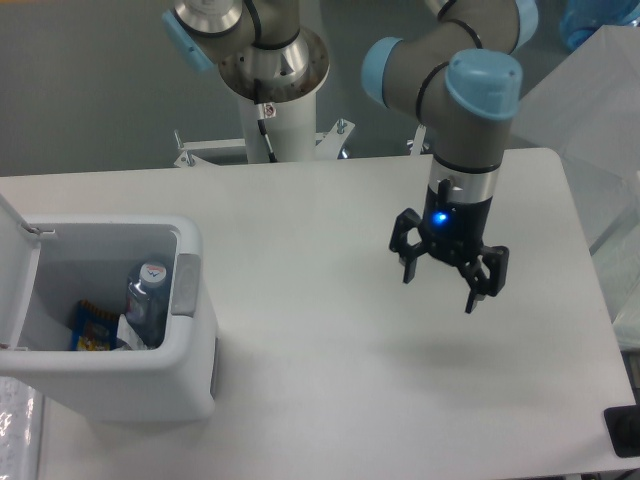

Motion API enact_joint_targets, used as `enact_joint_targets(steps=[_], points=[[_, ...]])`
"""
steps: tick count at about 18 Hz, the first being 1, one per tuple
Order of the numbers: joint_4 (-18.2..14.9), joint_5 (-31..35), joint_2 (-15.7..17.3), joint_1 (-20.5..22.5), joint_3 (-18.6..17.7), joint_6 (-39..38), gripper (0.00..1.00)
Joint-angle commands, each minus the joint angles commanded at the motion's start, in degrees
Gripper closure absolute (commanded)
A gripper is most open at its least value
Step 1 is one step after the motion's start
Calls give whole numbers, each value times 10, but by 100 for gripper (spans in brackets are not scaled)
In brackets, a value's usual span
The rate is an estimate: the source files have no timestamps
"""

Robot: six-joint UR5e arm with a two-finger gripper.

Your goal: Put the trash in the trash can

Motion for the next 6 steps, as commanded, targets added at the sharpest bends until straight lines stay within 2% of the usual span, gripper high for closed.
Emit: enact_joint_targets(steps=[4, 6], points=[[-88, 68, -20, -8, 54, 32, 0], [-101, 77, -26, -13, 63, 37, 0]])
